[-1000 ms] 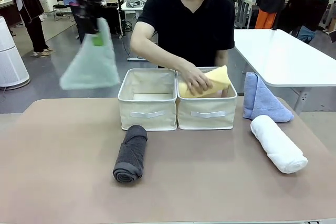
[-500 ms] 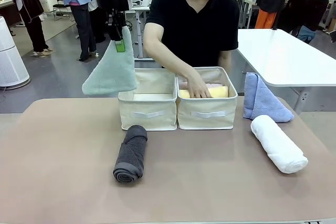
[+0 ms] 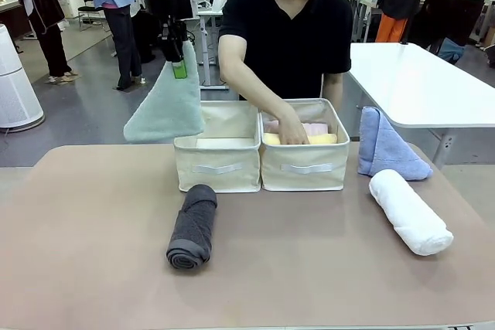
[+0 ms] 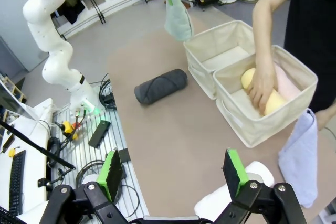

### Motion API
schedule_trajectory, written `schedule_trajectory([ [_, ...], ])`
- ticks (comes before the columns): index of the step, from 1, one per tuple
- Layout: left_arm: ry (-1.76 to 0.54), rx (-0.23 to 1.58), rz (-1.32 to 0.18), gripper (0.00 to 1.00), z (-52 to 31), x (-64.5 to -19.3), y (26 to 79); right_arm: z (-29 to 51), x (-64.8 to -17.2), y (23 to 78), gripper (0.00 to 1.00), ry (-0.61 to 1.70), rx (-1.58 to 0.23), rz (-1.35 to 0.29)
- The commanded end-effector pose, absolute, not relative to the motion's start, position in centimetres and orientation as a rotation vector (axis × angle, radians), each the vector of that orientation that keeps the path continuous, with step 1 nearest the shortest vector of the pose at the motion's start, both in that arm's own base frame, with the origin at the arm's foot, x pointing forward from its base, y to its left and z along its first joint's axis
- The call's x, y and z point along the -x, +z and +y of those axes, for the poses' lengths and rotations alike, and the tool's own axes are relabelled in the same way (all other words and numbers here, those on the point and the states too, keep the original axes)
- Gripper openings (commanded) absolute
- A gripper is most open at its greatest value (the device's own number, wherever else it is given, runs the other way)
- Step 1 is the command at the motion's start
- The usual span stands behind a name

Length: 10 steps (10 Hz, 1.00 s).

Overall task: Sort the towels based on their folding style.
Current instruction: Pick up one triangle-folded towel and place it in the left Fabric basket.

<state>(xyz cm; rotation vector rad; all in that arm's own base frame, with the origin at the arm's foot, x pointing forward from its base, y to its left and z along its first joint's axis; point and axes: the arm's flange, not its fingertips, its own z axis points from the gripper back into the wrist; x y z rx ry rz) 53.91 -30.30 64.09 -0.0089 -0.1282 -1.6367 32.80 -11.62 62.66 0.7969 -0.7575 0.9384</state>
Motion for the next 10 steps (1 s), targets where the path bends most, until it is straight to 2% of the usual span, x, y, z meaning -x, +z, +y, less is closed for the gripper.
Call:
schedule_trajectory([
  [1, -1.657, 0.014, -0.147, 0.19, -34.1, -56.3, 66.4, -11.6, -32.7, 62.5, 1.0, 0.944, -0.81, -0.765],
  [4, -1.634, 0.023, -0.147, 0.19, -39.3, -58.6, 64.3, -11.6, -32.7, 62.5, 1.0, 0.944, -0.81, -0.765],
  [6, -1.61, 0.004, -0.213, 0.19, -40.6, -60.0, 62.8, -11.6, -32.7, 62.5, 1.0, 0.944, -0.81, -0.765],
  [10, -1.641, -0.027, -0.172, 0.19, -41.5, -61.1, 59.6, -11.6, -32.7, 62.5, 1.0, 0.944, -0.81, -0.765],
])
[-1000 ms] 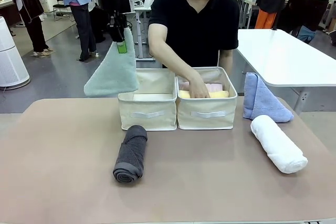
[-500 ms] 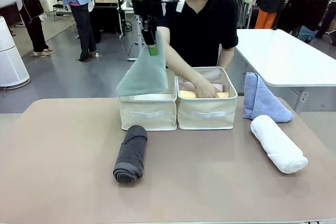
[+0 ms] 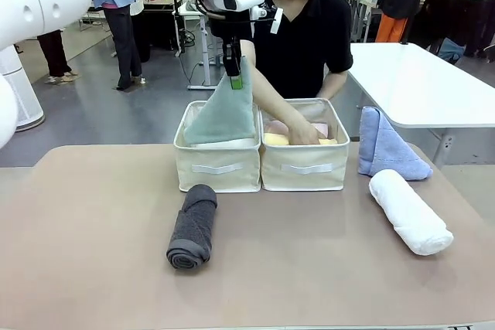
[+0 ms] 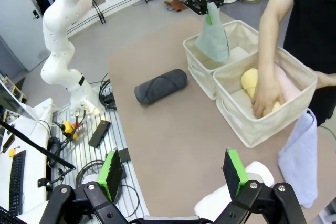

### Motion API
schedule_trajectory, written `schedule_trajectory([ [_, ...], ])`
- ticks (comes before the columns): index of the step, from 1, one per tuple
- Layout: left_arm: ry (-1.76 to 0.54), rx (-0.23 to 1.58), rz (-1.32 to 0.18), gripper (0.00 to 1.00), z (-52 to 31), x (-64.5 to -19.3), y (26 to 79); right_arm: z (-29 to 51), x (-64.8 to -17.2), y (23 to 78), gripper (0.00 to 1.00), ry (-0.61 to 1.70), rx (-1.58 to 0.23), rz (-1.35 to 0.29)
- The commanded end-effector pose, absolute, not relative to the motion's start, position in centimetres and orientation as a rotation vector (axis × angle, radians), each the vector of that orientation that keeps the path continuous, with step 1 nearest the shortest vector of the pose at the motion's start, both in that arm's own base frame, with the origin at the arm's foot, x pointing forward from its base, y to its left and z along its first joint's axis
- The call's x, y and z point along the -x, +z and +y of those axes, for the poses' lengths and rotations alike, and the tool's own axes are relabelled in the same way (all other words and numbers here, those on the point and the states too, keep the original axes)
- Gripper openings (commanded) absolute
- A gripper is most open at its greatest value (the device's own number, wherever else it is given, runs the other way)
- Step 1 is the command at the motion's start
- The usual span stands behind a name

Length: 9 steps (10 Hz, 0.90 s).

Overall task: Sort the towels based on their folding style.
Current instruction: Pick up one triangle-folded towel and place it in the left Fabric basket.

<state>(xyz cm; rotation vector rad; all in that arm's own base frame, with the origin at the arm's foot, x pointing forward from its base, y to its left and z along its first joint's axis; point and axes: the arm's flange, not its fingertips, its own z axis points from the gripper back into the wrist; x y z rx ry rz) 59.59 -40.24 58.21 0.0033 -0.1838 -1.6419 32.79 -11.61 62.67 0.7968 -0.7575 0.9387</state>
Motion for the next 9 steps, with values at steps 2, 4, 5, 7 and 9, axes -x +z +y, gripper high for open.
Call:
schedule_trajectory([
  [2, -1.65, -0.025, -0.148, 0.19, -41.3, -60.8, 58.0, -11.6, -32.7, 62.5, 1.0, 0.944, -0.81, -0.765],
  [4, -1.643, -0.038, -0.174, 0.19, -40.7, -59.9, 56.3, -11.6, -32.7, 62.5, 1.0, 0.944, -0.81, -0.765],
  [5, -1.646, -0.042, -0.177, 0.19, -40.4, -59.7, 55.6, -11.6, -32.7, 62.5, 1.0, 0.944, -0.81, -0.765],
  [7, -1.65, -0.036, -0.187, 0.19, -40.1, -59.4, 53.7, -11.6, -32.7, 62.5, 1.0, 0.944, -0.81, -0.765],
  [9, -1.647, 0.002, -0.187, 0.19, -40.0, -59.3, 51.6, -11.6, -32.7, 62.5, 1.0, 0.944, -0.81, -0.765],
])
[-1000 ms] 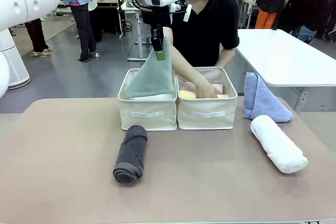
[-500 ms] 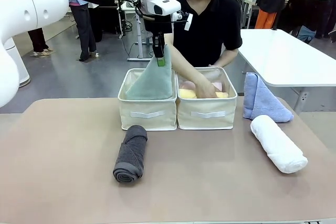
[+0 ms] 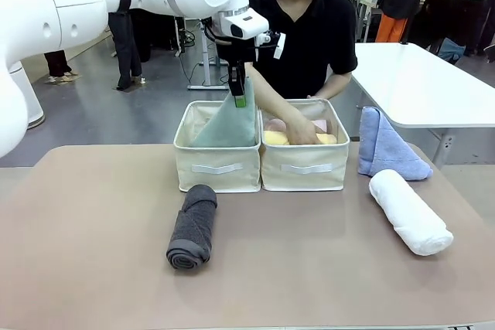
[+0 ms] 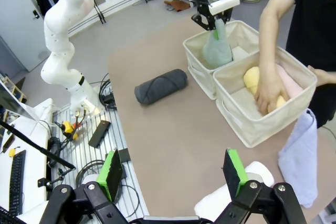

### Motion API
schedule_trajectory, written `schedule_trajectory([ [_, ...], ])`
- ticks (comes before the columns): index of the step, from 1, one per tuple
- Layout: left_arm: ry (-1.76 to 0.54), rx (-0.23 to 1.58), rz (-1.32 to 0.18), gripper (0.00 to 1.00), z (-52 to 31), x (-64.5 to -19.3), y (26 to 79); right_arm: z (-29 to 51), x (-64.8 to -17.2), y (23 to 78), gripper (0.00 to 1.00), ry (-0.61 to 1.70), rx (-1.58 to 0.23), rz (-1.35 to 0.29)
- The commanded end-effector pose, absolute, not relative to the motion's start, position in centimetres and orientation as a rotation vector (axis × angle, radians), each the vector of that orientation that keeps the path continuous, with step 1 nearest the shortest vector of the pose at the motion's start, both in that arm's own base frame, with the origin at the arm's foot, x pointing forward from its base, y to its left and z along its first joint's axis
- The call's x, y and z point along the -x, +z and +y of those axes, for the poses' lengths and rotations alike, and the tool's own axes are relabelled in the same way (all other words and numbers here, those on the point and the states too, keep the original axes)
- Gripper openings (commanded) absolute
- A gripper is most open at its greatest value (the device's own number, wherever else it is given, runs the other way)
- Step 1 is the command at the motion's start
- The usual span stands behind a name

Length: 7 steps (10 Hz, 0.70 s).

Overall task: Sort the towels based on their folding style.
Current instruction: Pick up one triangle-folded towel and place it in the left Fabric basket.

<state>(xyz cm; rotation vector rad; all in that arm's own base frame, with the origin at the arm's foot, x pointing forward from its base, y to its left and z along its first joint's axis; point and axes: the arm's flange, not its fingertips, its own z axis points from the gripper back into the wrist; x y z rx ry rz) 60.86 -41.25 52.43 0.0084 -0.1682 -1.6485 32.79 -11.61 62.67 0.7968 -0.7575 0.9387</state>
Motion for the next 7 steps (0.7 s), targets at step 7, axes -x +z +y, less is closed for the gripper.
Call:
schedule_trajectory([
  [7, -1.642, 0.053, -0.086, 0.19, -39.3, -58.6, 48.0, -11.6, -32.7, 62.5, 1.0, 0.944, -0.81, -0.765],
])
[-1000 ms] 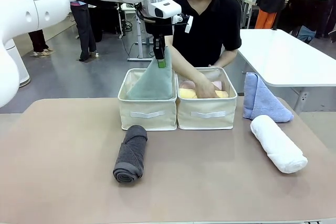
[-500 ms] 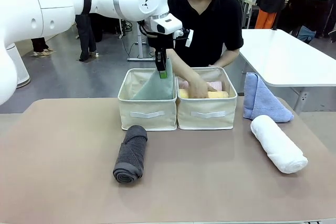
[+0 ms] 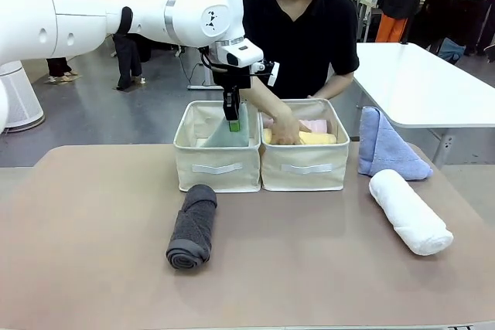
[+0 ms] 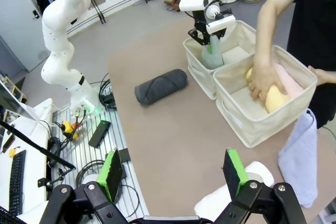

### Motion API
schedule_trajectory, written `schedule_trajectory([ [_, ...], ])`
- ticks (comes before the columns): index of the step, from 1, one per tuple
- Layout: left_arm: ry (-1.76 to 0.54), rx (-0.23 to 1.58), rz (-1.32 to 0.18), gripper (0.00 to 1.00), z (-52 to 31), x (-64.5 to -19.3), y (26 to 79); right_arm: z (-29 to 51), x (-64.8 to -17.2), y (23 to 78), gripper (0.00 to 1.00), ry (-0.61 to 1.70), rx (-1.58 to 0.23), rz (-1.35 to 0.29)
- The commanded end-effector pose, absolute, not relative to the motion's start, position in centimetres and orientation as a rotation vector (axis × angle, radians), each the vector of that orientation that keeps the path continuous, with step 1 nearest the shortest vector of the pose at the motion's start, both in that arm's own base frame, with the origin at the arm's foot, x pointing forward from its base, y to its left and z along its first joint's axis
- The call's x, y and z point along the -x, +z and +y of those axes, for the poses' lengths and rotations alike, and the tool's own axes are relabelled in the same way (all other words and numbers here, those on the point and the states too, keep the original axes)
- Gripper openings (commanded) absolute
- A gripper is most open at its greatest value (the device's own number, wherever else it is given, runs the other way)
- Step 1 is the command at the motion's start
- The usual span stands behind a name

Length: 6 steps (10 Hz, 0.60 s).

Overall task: Sort the towels based on their folding style.
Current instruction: Pick up one triangle-folded towel and place it in the left Fabric basket.

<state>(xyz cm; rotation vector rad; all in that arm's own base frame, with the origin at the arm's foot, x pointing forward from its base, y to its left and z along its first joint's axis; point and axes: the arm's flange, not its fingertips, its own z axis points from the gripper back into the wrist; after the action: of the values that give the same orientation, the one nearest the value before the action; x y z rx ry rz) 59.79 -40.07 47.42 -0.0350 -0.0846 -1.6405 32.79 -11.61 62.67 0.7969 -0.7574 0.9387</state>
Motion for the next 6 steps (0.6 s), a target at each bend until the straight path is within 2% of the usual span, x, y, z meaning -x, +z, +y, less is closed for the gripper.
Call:
schedule_trajectory([
  [1, -1.638, 0.052, -0.075, 0.19, -39.17, -58.53, 48.06, -11.57, -32.68, 62.54, 1.0, 0.944, -0.81, -0.765],
  [2, -1.636, 0.06, -0.066, 0.52, -39.13, -58.54, 48.1, -11.57, -32.68, 62.54, 1.0, 0.944, -0.81, -0.765],
  [3, -1.644, 0.063, -0.067, 0.74, -39.13, -58.47, 48.08, -11.57, -32.68, 62.54, 1.0, 0.944, -0.81, -0.765],
  [4, -1.648, 0.059, -0.069, 1.0, -39.12, -58.45, 48.14, -11.57, -32.68, 62.54, 1.0, 0.944, -0.81, -0.765],
  [6, -1.651, 0.058, -0.069, 1.0, -39.1, -58.47, 48.08, -11.57, -32.68, 62.54, 1.0, 0.944, -0.81, -0.765],
])
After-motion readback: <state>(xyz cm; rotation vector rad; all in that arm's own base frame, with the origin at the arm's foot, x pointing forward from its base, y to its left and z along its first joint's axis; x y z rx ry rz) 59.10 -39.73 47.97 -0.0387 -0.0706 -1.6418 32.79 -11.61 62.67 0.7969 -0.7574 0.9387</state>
